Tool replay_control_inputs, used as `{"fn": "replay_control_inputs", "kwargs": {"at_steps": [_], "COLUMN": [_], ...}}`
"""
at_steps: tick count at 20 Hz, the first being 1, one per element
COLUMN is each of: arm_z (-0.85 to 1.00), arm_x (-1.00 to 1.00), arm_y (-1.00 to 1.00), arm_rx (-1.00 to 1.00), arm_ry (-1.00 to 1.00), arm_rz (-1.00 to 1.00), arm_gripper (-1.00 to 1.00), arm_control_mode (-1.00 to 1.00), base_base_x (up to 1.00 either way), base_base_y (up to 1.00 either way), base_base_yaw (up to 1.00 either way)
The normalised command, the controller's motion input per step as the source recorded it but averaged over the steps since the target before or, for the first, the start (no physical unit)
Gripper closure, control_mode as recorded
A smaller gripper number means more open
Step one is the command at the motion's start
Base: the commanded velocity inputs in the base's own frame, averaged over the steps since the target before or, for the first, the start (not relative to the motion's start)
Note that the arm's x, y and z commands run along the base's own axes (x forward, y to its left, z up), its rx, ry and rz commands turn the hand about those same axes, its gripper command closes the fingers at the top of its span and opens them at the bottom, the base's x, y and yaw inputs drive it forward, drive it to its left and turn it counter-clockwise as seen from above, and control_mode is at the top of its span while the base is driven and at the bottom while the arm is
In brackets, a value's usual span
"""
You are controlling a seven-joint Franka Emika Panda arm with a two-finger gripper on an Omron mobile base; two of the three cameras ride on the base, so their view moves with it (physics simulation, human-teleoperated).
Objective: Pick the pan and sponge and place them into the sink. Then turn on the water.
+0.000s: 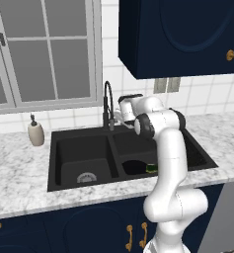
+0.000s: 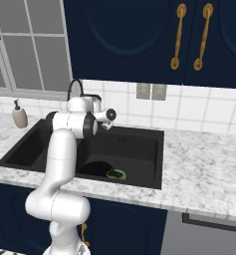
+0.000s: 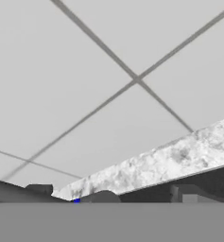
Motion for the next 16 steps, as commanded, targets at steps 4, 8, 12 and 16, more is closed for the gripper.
{"fn": "replay_control_inputs", "kwargs": {"at_steps": [4, 8, 12, 16], "arm_z": [-0.05, 0.0, -0.04, 0.0], "arm_x": [0.19, 0.01, 0.04, 0.0], "arm_y": [0.0, 0.0, 0.0, 0.0], "arm_rx": [0.0, 0.0, 0.04, 0.18], "arm_ry": [0.02, 0.0, 0.0, 0.02], "arm_rz": [0.0, 0.0, -0.03, -0.2], "arm_gripper": [1.0, 1.0, 1.0, 1.0], "arm_control_mode": [-1.0, -1.0, -1.0, -1.0], "base_base_x": [0.0, 0.0, 0.0, 0.0], "base_base_y": [0.0, 0.0, 0.0, 0.0], "base_base_yaw": [0.0, 0.0, 0.0, 0.0]}}
